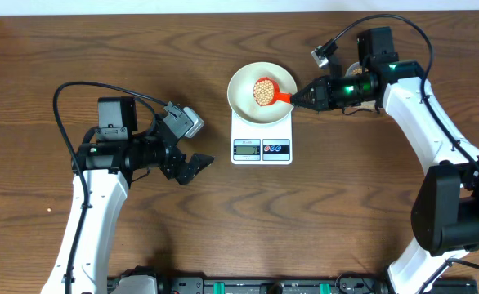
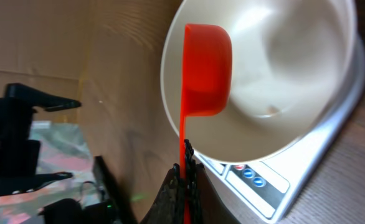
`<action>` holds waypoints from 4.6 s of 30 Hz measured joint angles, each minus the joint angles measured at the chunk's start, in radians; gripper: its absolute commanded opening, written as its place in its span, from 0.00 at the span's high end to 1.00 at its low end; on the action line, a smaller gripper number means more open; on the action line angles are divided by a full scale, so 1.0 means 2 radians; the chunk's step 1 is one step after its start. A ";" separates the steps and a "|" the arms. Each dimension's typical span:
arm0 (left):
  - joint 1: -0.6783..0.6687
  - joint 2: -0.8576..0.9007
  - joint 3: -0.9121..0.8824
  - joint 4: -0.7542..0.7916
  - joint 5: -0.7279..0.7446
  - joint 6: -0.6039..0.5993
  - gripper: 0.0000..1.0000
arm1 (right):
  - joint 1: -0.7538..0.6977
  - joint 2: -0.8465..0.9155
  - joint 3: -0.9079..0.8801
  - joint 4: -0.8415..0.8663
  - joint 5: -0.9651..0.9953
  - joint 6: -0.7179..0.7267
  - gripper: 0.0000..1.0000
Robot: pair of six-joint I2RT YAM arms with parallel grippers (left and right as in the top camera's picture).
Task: Scoop item into bowl and weigh 50g on scale
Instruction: 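Carry the filled red scoop with the right gripper to the white bowl, then tilt the red scoop to pour soybeans into the white bowl, then move the empty red scoop with the right gripper back over the soybean tub, then dip the red scoop into the soybeans and scoop them up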
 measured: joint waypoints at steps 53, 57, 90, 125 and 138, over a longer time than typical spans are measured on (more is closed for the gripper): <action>0.000 0.000 0.000 0.000 0.000 0.000 0.02 | 0.128 -0.057 0.000 0.055 0.376 -0.257 0.99; 0.000 0.000 0.000 0.000 0.000 0.000 0.02 | 0.138 -0.060 0.000 0.055 0.398 -0.271 0.99; 0.000 0.000 0.000 0.000 0.000 0.000 0.02 | -0.111 -0.118 0.000 0.026 0.131 -0.120 0.99; 0.000 0.000 0.000 0.000 0.000 0.000 0.02 | -0.177 -0.067 0.001 -0.063 0.347 -0.112 0.99; 0.000 0.000 0.000 0.000 0.000 0.000 0.02 | -0.176 -0.014 0.001 -0.042 0.344 -0.093 0.99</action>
